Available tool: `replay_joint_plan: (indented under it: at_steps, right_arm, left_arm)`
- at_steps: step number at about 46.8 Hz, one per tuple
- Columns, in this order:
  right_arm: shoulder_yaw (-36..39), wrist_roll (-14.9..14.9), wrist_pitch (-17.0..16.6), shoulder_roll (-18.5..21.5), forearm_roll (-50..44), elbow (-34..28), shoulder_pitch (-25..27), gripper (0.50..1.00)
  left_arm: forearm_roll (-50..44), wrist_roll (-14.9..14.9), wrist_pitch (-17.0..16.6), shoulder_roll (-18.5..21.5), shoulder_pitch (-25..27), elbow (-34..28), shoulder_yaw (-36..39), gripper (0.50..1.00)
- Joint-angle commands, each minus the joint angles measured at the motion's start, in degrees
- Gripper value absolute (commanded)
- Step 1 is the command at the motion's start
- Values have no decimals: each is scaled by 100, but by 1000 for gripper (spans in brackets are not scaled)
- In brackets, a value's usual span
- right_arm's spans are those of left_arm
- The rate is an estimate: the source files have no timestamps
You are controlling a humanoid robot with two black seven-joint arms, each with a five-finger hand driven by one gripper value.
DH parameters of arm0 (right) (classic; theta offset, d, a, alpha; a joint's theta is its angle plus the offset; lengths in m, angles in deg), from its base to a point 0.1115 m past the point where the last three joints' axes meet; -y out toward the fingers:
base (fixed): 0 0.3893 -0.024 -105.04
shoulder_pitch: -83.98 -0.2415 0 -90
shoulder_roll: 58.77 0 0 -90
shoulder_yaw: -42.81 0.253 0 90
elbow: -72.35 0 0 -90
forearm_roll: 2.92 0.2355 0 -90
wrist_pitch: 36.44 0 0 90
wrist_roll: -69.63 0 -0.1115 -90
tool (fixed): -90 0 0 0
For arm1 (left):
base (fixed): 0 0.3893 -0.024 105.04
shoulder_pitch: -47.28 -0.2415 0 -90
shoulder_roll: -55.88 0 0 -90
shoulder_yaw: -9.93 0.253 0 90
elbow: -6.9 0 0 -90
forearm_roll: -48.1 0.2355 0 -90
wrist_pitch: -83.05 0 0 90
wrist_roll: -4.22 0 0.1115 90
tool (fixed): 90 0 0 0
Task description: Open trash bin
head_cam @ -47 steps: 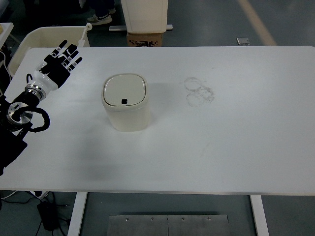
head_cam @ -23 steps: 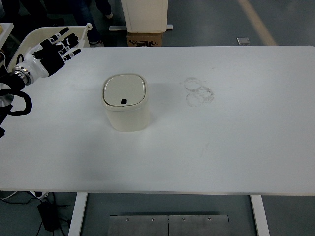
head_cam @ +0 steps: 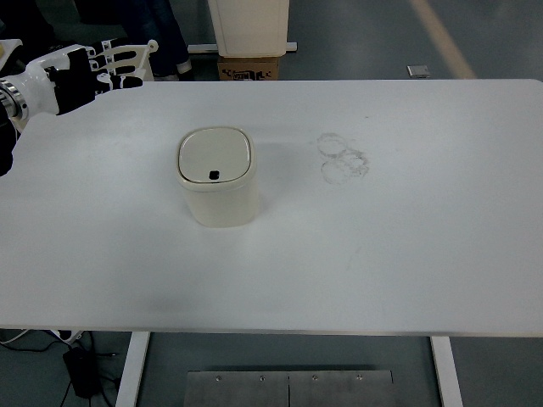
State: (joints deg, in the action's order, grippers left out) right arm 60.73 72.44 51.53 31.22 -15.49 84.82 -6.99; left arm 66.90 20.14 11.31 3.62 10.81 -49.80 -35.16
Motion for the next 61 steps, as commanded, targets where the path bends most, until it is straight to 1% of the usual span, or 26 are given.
replay_joint_plan:
  at_steps: [1, 4, 8, 10, 13, 18, 21, 24, 31, 36, 41, 47, 51, 57, 61]
  right_arm:
    - [0, 1, 1, 0, 1, 1, 0, 991]
    - [0, 1, 1, 0, 1, 1, 0, 991]
    - [0, 1, 1, 0, 1, 1, 0, 991]
    - [0, 1, 1, 0, 1, 1, 0, 993]
    - [0, 1, 1, 0, 1, 1, 0, 991]
    - [0, 1, 1, 0, 1, 1, 0, 993]
    - [0, 1, 1, 0, 1, 1, 0, 991]
    - [0, 1, 1, 0, -8, 1, 0, 993]
    - [0, 1, 1, 0, 1, 1, 0, 993]
    - [0, 1, 1, 0, 0, 1, 0, 993]
    - [0, 1, 1, 0, 1, 1, 0, 991]
    - [0, 1, 1, 0, 1, 1, 0, 993]
    - [0, 1, 1, 0, 1, 1, 0, 993]
    - [0, 1, 1, 0, 1, 1, 0, 993]
    - [0, 1, 1, 0, -8, 1, 0, 993]
  left_arm:
    - [185, 323, 11, 32, 79, -209, 0, 1000]
    - [334, 542, 19, 50, 175, -394, 0, 1000]
    - [440, 718, 107, 243, 351, -552, 0, 1000]
    - [466, 841, 256, 296, 412, -623, 0, 1000]
    - [475, 1131, 528, 313, 544, -667, 0, 1000]
    - [484, 1588, 801, 349, 720, -746, 0, 1000]
    - [502, 1738, 986, 480, 808, -807, 0, 1000]
    - [607, 1782, 1179, 577, 887, -895, 35, 1000]
    - [1125, 1888, 1674, 665, 1089, -1036, 167, 1000]
    - [1433, 1905, 1674, 639, 1230, -1071, 316, 1000]
    - [1609, 1905, 1674, 577, 1405, -1238, 606, 1000]
    - [1618, 1905, 1674, 551, 1792, -1396, 1089, 1000]
    - [1609, 1907, 1674, 402, 2012, -1423, 1221, 1000]
    - [1618, 1907, 1674, 323, 2223, -1440, 1336, 1000]
    - [1618, 1907, 1674, 191, 2364, -1581, 1485, 1000]
